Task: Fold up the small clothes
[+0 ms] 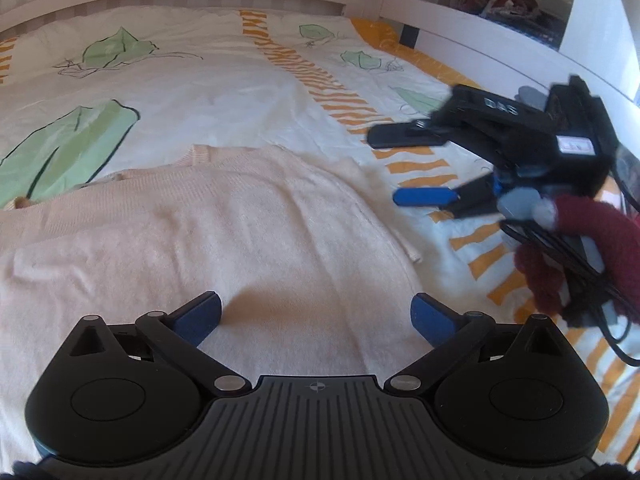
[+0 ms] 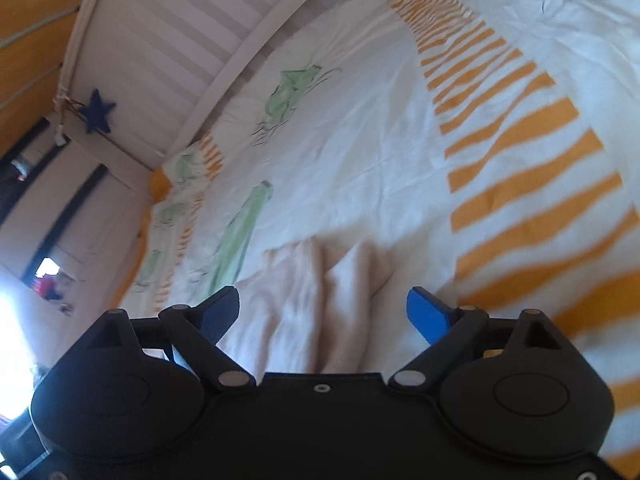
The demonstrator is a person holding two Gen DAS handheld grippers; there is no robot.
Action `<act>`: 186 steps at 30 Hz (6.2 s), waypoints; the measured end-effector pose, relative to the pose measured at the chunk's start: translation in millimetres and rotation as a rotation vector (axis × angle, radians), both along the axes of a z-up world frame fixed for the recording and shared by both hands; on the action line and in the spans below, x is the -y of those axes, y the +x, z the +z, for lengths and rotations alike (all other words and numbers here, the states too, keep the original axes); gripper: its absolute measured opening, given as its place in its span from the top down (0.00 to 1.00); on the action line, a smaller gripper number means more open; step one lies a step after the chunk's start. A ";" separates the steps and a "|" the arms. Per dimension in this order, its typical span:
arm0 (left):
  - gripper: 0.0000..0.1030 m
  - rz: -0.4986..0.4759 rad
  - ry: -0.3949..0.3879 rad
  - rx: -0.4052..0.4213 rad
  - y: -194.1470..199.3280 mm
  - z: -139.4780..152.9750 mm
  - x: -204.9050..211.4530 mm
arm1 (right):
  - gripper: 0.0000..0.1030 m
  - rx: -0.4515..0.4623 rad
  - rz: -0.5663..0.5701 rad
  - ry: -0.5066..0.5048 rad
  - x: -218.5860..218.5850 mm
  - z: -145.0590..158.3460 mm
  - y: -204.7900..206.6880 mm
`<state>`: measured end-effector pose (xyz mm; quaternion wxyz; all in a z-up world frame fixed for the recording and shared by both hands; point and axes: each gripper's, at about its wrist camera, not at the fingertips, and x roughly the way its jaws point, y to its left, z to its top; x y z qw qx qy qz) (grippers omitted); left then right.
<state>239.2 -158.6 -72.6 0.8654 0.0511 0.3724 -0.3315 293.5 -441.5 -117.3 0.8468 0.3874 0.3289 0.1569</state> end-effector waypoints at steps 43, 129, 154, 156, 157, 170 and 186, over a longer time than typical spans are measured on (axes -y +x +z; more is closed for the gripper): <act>0.01 0.362 0.200 -0.074 98.3 9.4 -73.7 | 0.00 0.001 0.221 0.031 -62.8 -15.4 -5.2; 0.02 0.674 -0.237 -0.103 55.1 36.2 -327.7 | 0.50 0.100 0.365 -0.193 -338.4 76.5 29.0; 0.02 0.435 -0.016 -0.087 59.2 7.1 -254.1 | 0.10 0.187 0.505 -0.487 -335.4 54.2 -64.5; 0.01 0.485 0.008 -0.159 65.0 -7.4 -263.8 | 0.06 0.192 0.460 -0.512 -322.0 57.7 -63.9; 0.01 0.495 -0.029 -0.174 65.5 -8.8 -270.0 | 0.01 0.194 0.433 -0.532 -315.7 58.8 -63.0; 0.01 0.459 -0.190 -0.194 62.6 -4.1 -281.9 | 0.00 0.061 0.230 -0.333 -240.1 28.4 17.9; 0.01 0.310 -0.235 -0.289 75.5 -19.5 -244.4 | 0.00 0.063 0.329 -0.083 -232.9 -10.1 74.4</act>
